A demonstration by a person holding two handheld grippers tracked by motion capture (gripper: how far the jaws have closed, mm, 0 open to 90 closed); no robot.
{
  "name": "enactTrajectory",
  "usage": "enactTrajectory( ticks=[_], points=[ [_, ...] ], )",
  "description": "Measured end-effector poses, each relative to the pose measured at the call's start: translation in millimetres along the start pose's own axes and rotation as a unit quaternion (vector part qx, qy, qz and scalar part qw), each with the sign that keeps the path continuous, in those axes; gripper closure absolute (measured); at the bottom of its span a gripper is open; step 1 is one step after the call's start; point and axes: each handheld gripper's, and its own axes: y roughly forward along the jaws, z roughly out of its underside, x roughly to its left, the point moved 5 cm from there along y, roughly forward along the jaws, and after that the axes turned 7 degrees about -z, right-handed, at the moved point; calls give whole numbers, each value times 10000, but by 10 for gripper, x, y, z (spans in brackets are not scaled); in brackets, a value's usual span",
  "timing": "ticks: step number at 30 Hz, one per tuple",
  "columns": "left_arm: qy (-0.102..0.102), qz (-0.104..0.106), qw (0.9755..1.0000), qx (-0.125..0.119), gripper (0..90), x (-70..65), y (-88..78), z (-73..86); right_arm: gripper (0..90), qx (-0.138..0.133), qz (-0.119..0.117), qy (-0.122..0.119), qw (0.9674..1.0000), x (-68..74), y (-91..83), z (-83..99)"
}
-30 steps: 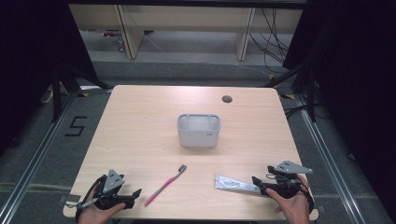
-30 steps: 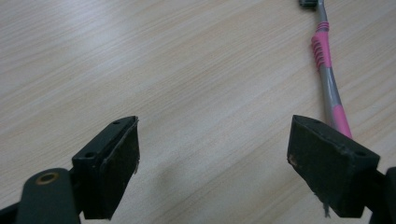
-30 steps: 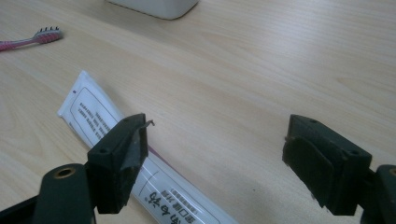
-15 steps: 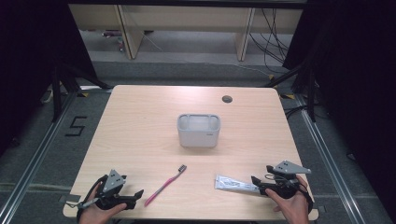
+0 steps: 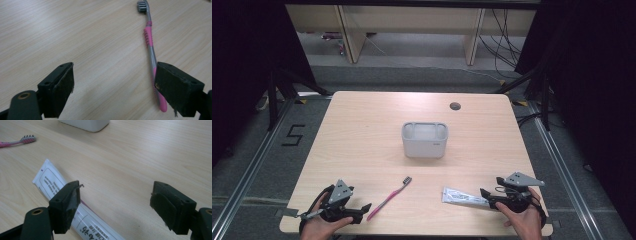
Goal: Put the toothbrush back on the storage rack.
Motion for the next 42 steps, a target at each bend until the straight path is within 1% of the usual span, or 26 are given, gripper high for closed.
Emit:
enactTrajectory(
  ticks=[2,4,5,6,11,13,14,15,17,18,21,22,23,24,26,29,31,32,33,34,35,37,39,40,41,42],
  points=[
    [-16,43,10000,-3,156,-18,11,-17,241,-9,19,-2,10000,-4,3,-3],
    [111,103,9999,42,159,-32,24,-37,241,-33,-3,-40,10000,-5,6,-8],
    [109,112,9999,42,163,-53,35,-50,241,-23,2,-20,10000,-1,4,-7],
    [180,147,9997,55,191,-69,45,-62,241,-39,-21,-20,10000,-2,15,1],
    [369,221,9989,184,228,-118,79,-130,240,-15,-1,4,10000,-5,8,0],
    [448,271,9982,288,253,-128,88,-162,241,-39,-45,-8,10000,-1,20,3],
    [476,339,9978,324,279,-142,94,-173,241,-13,-14,-1,10000,1,20,5],
    [584,381,9968,390,312,-146,102,-185,240,-8,-69,7,10000,5,29,5],
    [648,415,9961,425,364,-168,116,-214,241,13,-69,-40,10000,10,32,6],
    [706,434,9953,502,390,-182,129,-227,241,19,-65,-31,10000,14,32,5],
    [759,531,9939,603,422,-241,154,-263,241,-1,-116,-20,9999,14,42,7],
    [795,575,9931,636,448,-254,157,-275,242,19,-83,10,10000,12,37,12],
    [835,567,9928,638,461,-268,165,-293,243,36,-97,31,9999,14,38,16],
    [835,563,9927,666,475,-290,174,-307,243,23,-81,-39,10000,3,35,11],
    [1007,540,9901,816,512,-301,201,-339,243,-4,-102,-9,9999,6,39,7],
    [1065,580,9884,915,562,-312,262,-372,246,39,-90,-22,9999,9,35,11],
    [1126,607,9862,1050,595,-316,306,-395,246,32,-107,-28,9999,10,38,10],
    [1244,620,9842,1096,607,-309,324,-413,247,26,-104,-27,9999,12,35,9],
    [1242,638,9841,1094,615,-317,335,-421,248,6,-111,-52,9999,9,35,5],
    [1286,683,9819,1208,624,-321,342,-436,248,-18,-138,-23,9999,14,38,3],
    [1292,700,9812,1254,633,-326,348,-444,248,-8,-111,86,9999,26,40,7],
    [1312,724,9795,1349,644,-339,372,-465,249,8,-150,150,9998,36,44,14],
    [1326,741,9781,1424,657,-352,398,-488,250,-2,-137,129,9998,34,42,12],
    [1329,764,9769,1491,664,-358,407,-500,250,-1,-137,106,9998,31,43,10],
    [1309,768,9766,1524,669,-367,421,-509,250,-9,-97,-30,9999,9,39,4],
    [1334,788,9754,1569,669,-379,438,-515,250,-3,-113,-29,9999,11,42,6]
  ],
)
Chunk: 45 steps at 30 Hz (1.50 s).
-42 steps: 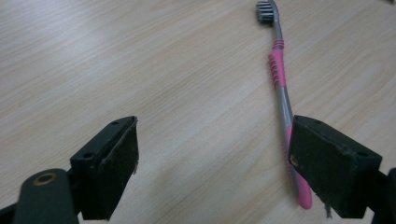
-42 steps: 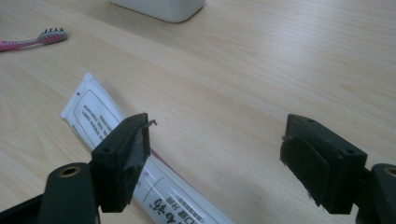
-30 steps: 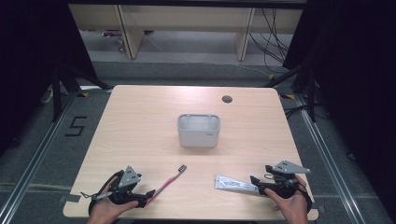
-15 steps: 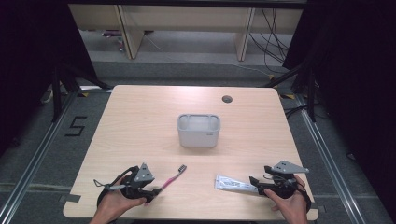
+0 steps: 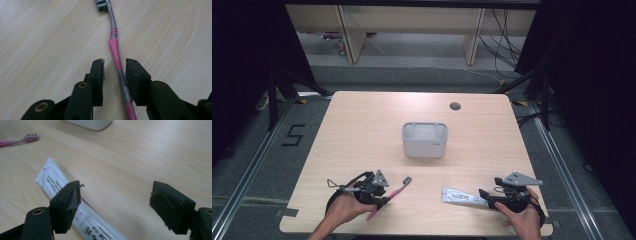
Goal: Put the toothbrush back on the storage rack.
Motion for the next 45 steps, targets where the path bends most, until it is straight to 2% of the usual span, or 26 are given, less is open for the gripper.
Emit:
enactTrajectory(
  ticks=[3,6,9,13,14,15,17,18,22,24,27,28,29,32,38,45],
  points=[
    [19,16,10000,62,682,-14,20,-26,250,104,31,-33,9999,4,6,7],
    [-9,24,9999,119,692,-23,38,-44,251,64,13,-14,10000,12,9,2],
    [91,19,9997,246,703,-28,68,-52,251,82,37,-24,10000,6,2,-1],
    [142,25,9995,290,728,-36,104,-73,252,71,35,-36,10000,3,1,-1],
    [128,29,9995,288,735,-40,113,-80,252,91,-10,125,9999,33,0,2],
    [164,23,9994,315,746,-37,117,-86,252,90,2,123,9999,34,-2,1],
    [178,41,9990,420,758,-42,114,-98,253,37,-30,56,10000,32,11,-2],
    [220,49,9987,446,764,-40,114,-106,253,18,39,-59,10000,11,13,-6],
    [290,44,9982,526,793,-32,108,-133,254,26,27,-41,10000,17,5,-11],
    [431,42,9972,602,814,-20,108,-149,254,50,24,-102,9999,4,2,-12],
    [463,46,9968,648,815,-22,111,-159,255,39,12,-44,10000,15,1,-12],
    [338,59,9973,642,814,-43,119,-160,255,32,-10,-13,10000,21,3,-11],
    [360,59,9971,672,815,-43,118,-164,255,22,34,-94,9999,5,2,-17],
    [431,44,9961,767,814,-56,126,-178,255,27,21,-128,9999,5,1,-17],
    [511,70,9942,939,810,-75,152,-201,255,46,-59,-83,9999,22,8,-16],
    [594,98,9934,974,814,-71,157,-216,255,51,-43,-120,9999,20,10,-17]
  ],
)
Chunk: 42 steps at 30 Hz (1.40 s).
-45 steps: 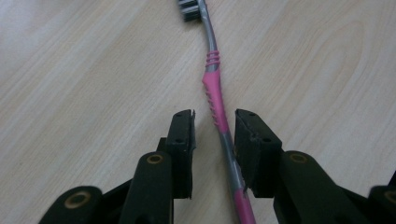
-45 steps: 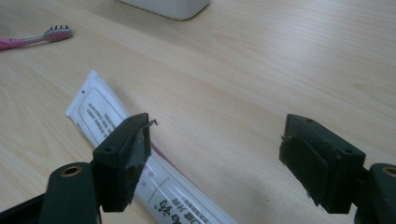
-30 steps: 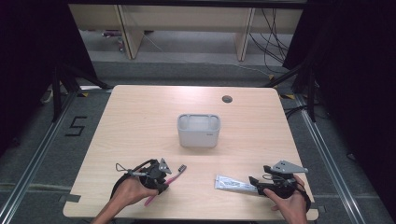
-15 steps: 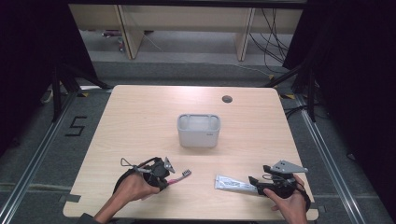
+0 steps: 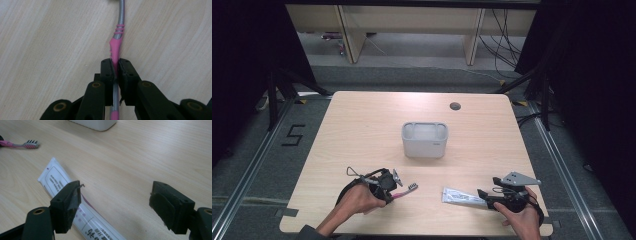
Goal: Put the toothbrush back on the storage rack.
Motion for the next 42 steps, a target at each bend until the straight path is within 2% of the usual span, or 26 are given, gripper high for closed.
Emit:
enactTrajectory(
  ticks=[6,11,13,14,15,18,19,20,24,28,29,30,32,34,35,38,42],
  points=[
    [113,0,9999,-15,816,-32,-46,-5,255,-31,-26,26,10000,-4,4,1],
    [97,-46,9995,-291,816,-1,-147,-43,255,-52,32,-3,10000,-15,-3,-2],
    [-28,-43,9992,-399,816,7,-179,-50,255,-61,33,-2,10000,-14,-5,-2],
    [-19,-68,9990,-453,816,20,-188,-52,255,-73,29,-7,10000,-16,-5,-4],
    [19,-74,9982,-588,816,39,-201,-62,255,-79,17,5,10000,-16,-4,-5],
    [-81,-37,9968,-796,816,78,-267,-77,256,-84,34,-3,10000,-24,-9,-4],
    [-145,-48,9956,-927,816,98,-290,-84,255,-87,9,17,10000,-23,-8,-4],
    [-141,-76,9949,-994,816,118,-306,-85,255,-24,-45,217,9998,6,-11,5],
    [-341,-75,9912,-1281,816,193,-372,-95,255,-32,-56,220,9997,7,-13,8],
    [-524,-156,9853,-1621,816,242,-429,-122,255,-49,-31,173,9998,3,-8,6],
    [-560,-158,9841,-1681,816,250,-436,-127,255,-84,16,24,10000,-23,-13,-4],
    [-638,-188,9818,-1778,816,260,-448,-137,256,-76,8,9,10000,-26,-15,-7],
    [-695,-233,9790,-1900,817,277,-474,-153,256,-63,3,24,10000,-26,-11,-4],
    [-736,-309,9752,-2066,817,288,-500,-173,256,-82,-2,-3,10000,-29,-12,-4],
    [-791,-350,9719,-2190,818,290,-516,-191,256,-81,0,-8,10000,-31,-13,-5],
    [-825,-415,9674,-2359,818,290,-565,-224,256,-82,-10,28,10000,-29,-14,-2],
    [-862,-435,9628,-2522,818,320,-628,-255,256,-60,-3,23,10000,-35,-11,1]
  ],
)
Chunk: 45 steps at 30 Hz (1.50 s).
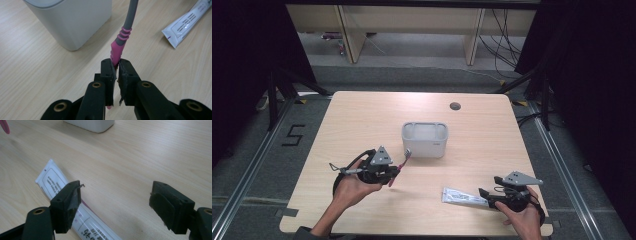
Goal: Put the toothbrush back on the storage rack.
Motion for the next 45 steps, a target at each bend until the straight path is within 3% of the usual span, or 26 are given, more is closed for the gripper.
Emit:
enactTrajectory(
  ticks=[8,11,14,16,17,23,24,26,29,31,36,39,45],
  points=[
    [-108,-79,9994,-331,818,73,-98,-109,256,-10,-5,40,10000,3,-3,1],
    [-202,-208,9983,-504,818,97,-138,-174,256,-5,6,18,10000,-5,-2,2],
    [-262,-207,9973,-651,818,126,-176,-230,257,-31,7,24,10000,-5,0,-1],
    [-298,-287,9963,-748,818,155,-204,-270,257,-7,-37,266,9996,35,3,12],
    [-322,-273,9960,-784,818,166,-218,-288,257,0,-33,270,9996,36,1,14],
    [-573,-326,9921,-1066,818,236,-257,-398,257,-24,22,55,10000,-7,-3,3],
    [-561,-320,9922,-1062,818,252,-266,-410,257,15,-9,198,9998,16,-5,9],
    [-646,-338,9907,-1152,818,266,-270,-446,257,-8,36,39,10000,-12,-8,3],
    [-633,-376,9905,-1163,818,299,-289,-504,257,-42,44,33,10000,-14,-5,1],
    [-682,-389,9888,-1271,818,318,-293,-554,257,-39,35,43,10000,-13,-5,1],
    [-637,-413,9892,-1253,818,357,-312,-648,258,-32,32,77,10000,-12,-8,4],
    [-714,-454,9875,-1331,818,372,-317,-724,257,-44,40,65,10000,-18,-10,3],
    [-755,-461,9864,-1388,818,408,-320,-853,258,-44,46,58,10000,-23,-8,3]
  ],
)
